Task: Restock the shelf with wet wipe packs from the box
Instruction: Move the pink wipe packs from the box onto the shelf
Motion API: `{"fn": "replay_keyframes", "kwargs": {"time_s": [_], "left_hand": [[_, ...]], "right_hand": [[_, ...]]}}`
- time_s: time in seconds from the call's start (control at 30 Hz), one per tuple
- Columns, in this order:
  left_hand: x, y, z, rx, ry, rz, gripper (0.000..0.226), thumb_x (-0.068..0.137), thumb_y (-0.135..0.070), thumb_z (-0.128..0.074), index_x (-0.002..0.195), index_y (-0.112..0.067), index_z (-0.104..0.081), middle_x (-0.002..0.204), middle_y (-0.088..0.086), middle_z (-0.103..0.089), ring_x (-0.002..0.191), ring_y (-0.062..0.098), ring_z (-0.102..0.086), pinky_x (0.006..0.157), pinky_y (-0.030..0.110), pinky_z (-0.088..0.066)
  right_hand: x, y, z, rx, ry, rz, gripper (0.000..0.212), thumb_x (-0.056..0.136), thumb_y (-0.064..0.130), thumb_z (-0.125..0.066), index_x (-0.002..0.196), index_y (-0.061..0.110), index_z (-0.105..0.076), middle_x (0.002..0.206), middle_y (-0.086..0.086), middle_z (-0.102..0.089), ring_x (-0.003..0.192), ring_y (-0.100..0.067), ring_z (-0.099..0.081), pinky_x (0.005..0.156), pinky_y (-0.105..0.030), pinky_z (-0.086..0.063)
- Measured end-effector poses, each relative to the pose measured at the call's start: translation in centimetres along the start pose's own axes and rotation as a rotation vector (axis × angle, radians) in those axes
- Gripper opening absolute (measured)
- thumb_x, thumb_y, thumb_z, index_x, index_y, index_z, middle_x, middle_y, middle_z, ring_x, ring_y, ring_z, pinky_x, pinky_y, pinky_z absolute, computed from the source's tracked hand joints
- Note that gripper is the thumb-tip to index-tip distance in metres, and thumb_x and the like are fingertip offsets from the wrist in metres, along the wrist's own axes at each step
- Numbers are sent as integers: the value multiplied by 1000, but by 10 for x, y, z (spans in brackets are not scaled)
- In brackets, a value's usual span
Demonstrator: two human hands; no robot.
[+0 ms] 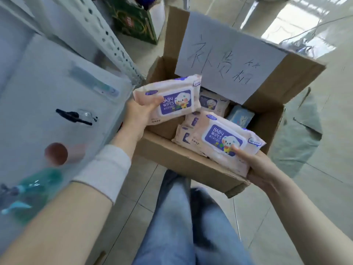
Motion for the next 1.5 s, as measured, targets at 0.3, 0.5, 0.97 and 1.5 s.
{"fn": "replay_keyframes", "kwargs": {"time_s": [0.3,0.5,0.97,1.5], "left_hand": [[-204,-75,217,-471,-222,-348,19,82,-14,-68,99,-19,-64,91,-4,-74,88,17,-71,80,42,-57],[-322,-81,375,-546,-417,-486,14,80,-15,-68,93,-20,-65,81,-6,-75,79,13,-72,78,39,-58],[-500,89,759,-676,-847,-597,43,56,-33,-77,96,-21,-64,84,-5,-76,74,11,-72,67,33,-60],[-433,170,969,-716,-1038,-454,19,82,-11,-67,94,-24,-61,79,-9,-74,74,10,-69,81,36,-54]], "right_hand": [[-132,6,-140,-399,334,197,80,35,36,-93,107,18,-63,99,-7,-74,85,-20,-72,70,-34,-60],[-220,-17,-274,-569,533,287,61,59,19,-81,116,11,-60,111,-14,-70,95,-26,-69,78,-38,-59],[-332,-209,-603,-789,833,418,17,86,-3,-52,92,8,-63,77,-3,-76,68,-18,-72,64,-29,-60],[-308,-308,-904,-864,998,562,94,26,55,-88,107,14,-63,104,-3,-73,95,-20,-70,77,-34,-59]]}}
Point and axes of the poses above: each hand's wrist, its own x-axis towards the middle knuckle, its own z-axis out of the back of the hand, y = z × x, the point moved 8 cm from there along x, towards the middle knuckle
